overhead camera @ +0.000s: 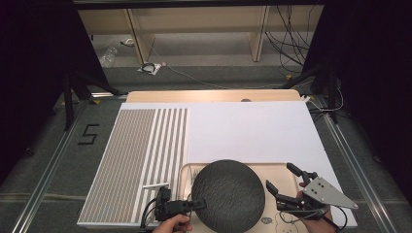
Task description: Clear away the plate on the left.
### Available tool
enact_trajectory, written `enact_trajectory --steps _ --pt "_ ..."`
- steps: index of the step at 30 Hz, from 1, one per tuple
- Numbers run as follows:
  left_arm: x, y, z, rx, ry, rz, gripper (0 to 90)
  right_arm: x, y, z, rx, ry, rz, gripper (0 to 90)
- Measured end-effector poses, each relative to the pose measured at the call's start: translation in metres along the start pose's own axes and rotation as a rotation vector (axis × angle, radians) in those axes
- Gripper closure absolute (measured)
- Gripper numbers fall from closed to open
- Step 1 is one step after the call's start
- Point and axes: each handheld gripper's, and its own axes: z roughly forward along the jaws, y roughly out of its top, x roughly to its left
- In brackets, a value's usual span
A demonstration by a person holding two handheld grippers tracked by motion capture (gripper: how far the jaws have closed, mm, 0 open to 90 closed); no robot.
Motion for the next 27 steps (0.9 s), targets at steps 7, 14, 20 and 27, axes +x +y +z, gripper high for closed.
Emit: enact_trajectory --steps 7,14,20,27 --pt "0.002 -0.004 0.009 0.027 0.020 0.002 84.9 0.000 0.000 0.000 0.001 0.000 0.001 18.7" --pt "0.003 -0.005 0.017 0.045 0.027 -0.012 84.9 0.000 0.000 0.000 -0.004 -0.001 0.002 18.7" --pt "0.003 -0.005 0.024 0.057 0.032 -0.015 84.9 -0.001 0.000 0.000 -0.006 -0.002 -0.001 18.7" --pt "0.004 -0.003 0.029 0.056 0.041 -0.021 84.9 -0.001 0.000 -0.001 -0.009 -0.001 -0.001 18.8"
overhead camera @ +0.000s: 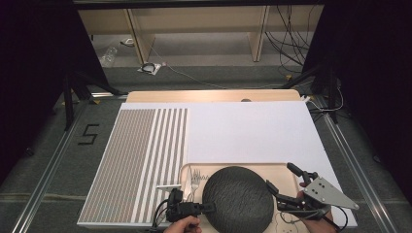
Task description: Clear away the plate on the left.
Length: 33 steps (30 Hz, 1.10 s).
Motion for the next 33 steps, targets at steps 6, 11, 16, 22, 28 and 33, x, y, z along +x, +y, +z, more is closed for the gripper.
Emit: enact_trajectory --steps 6,11,16,22,28,33 --pt "0.003 -0.001 0.005 0.008 -0.009 -0.032 84.8 0.000 0.000 0.000 0.000 0.000 0.002 18.7" --pt "0.004 -0.003 0.008 0.014 -0.017 -0.047 84.7 0.000 0.000 0.000 0.002 0.000 0.001 18.8" --pt "0.005 -0.004 0.009 0.018 -0.014 -0.045 84.6 0.000 0.000 0.000 0.001 0.001 0.000 18.8" --pt "0.007 -0.005 0.010 0.044 0.008 -0.052 82.3 0.001 0.000 0.001 0.003 0.001 0.000 18.8" --pt "0.001 -0.004 0.010 0.053 0.024 -0.005 73.2 0.000 0.000 0.000 0.002 0.000 0.001 18.7" --pt "-0.006 -0.003 0.009 0.062 0.042 0.037 63.4 0.001 0.000 0.000 0.003 0.000 0.001 18.7"
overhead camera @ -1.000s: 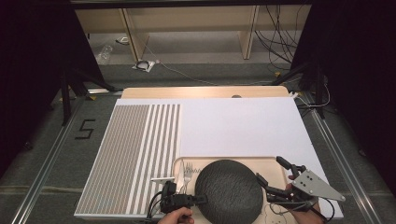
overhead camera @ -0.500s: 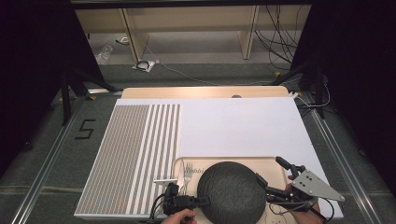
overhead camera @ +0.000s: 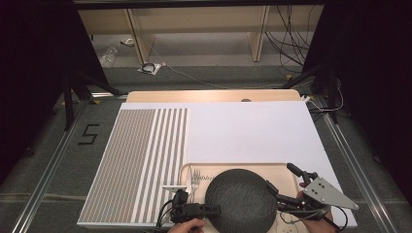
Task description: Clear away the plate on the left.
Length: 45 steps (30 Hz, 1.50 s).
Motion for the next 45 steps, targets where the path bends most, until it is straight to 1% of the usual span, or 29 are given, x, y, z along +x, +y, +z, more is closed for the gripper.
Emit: enact_trajectory --steps 2,3,5,7,9,13,16,17,19,21,22,24,25,27,29,31,34,38,40,42,45 --pt "-0.002 0.001 0.000 0.009 0.010 0.017 60.2 0.000 0.000 0.000 0.000 -0.001 0.001 18.7" --pt "-0.004 0.001 -0.001 0.011 0.022 0.034 58.2 0.000 0.000 0.000 0.000 -0.001 0.001 18.8" --pt "-0.010 0.003 -0.003 0.011 0.066 0.089 52.3 0.000 0.000 0.000 0.000 0.000 0.001 18.8" --pt "-0.016 0.005 -0.005 0.017 0.096 0.139 46.7 0.000 0.000 0.000 0.000 0.001 0.001 18.7" --pt "-0.020 0.007 -0.008 0.018 0.120 0.182 45.5 0.000 0.000 0.000 0.002 0.004 0.004 18.8" --pt "-0.024 0.011 -0.014 0.008 0.145 0.211 39.2 0.000 0.000 0.000 0.002 0.008 0.010 18.7" --pt "-0.028 0.012 -0.018 0.007 0.166 0.250 37.3 0.000 0.000 0.001 0.000 0.009 0.013 18.7" --pt "-0.029 0.012 -0.019 -0.001 0.171 0.262 36.4 0.000 0.000 0.001 0.000 0.009 0.012 18.7" --pt "-0.034 0.013 -0.022 -0.015 0.190 0.303 34.6 0.000 0.000 0.000 -0.001 0.010 0.013 18.7" --pt "-0.038 0.014 -0.026 -0.037 0.219 0.351 31.6 0.000 0.000 0.000 0.000 0.010 0.014 18.7" --pt "-0.040 0.014 -0.029 -0.052 0.231 0.374 31.5 0.000 0.000 0.000 0.000 0.012 0.017 18.7" --pt "-0.045 0.013 -0.034 -0.092 0.250 0.429 30.3 0.000 0.000 0.000 -0.002 0.011 0.018 18.6" --pt "-0.048 0.013 -0.037 -0.106 0.262 0.470 29.7 0.000 0.000 0.000 -0.002 0.012 0.018 18.6" --pt "-0.052 0.013 -0.040 -0.107 0.276 0.514 29.4 0.000 0.000 0.000 -0.003 0.013 0.019 18.6" --pt "-0.056 0.014 -0.044 -0.120 0.290 0.546 28.8 0.000 0.000 0.001 -0.002 0.014 0.020 18.6" --pt "-0.058 0.014 -0.048 -0.140 0.289 0.574 28.7 0.000 0.000 0.001 -0.003 0.015 0.020 18.6" --pt "-0.062 0.013 -0.053 -0.162 0.300 0.644 28.5 0.000 0.000 0.001 -0.005 0.016 0.022 18.6" --pt "-0.065 0.013 -0.060 -0.194 0.309 0.714 27.4 0.000 0.000 0.001 -0.005 0.016 0.024 18.6" --pt "-0.065 0.013 -0.063 -0.212 0.304 0.738 27.4 0.000 0.000 0.001 -0.005 0.016 0.023 18.6" --pt "-0.065 0.012 -0.066 -0.216 0.295 0.760 26.8 0.001 0.000 0.001 -0.006 0.017 0.023 18.6" --pt "-0.067 0.013 -0.070 -0.242 0.293 0.790 26.3 0.000 0.000 0.001 -0.005 0.015 0.024 18.6"
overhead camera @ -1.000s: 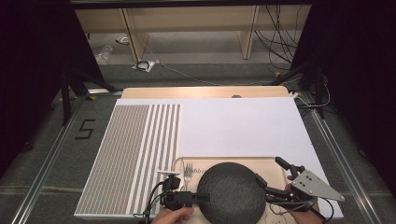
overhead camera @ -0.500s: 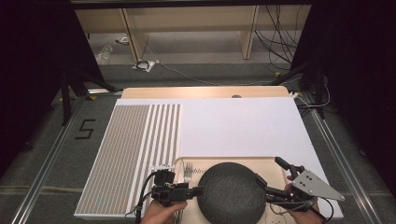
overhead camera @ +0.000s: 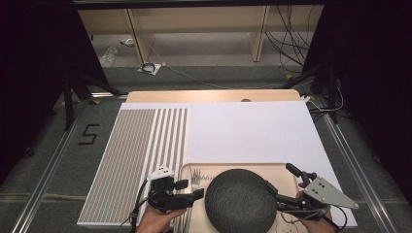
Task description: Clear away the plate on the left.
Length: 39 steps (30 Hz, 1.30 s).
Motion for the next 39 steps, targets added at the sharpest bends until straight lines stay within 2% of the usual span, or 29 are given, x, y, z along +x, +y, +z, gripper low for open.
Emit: enact_trajectory --steps 11,20,29,36,39 --pt "0.000 0.004 -0.015 -0.091 0.004 0.132 24.8 0.000 0.000 0.000 0.000 0.002 0.000 18.6" --pt "0.005 0.005 -0.025 -0.152 0.013 0.205 24.4 0.000 0.000 0.000 0.000 0.004 0.001 18.6" --pt "0.007 0.004 -0.031 -0.202 0.003 0.256 23.8 0.000 0.000 0.000 0.001 0.008 0.003 18.6" --pt "0.013 0.003 -0.036 -0.212 0.019 0.263 23.3 0.001 0.000 0.000 0.002 0.008 0.003 18.6" --pt "0.015 0.003 -0.039 -0.229 0.033 0.278 22.4 0.001 0.000 0.000 0.003 0.008 0.004 18.6"
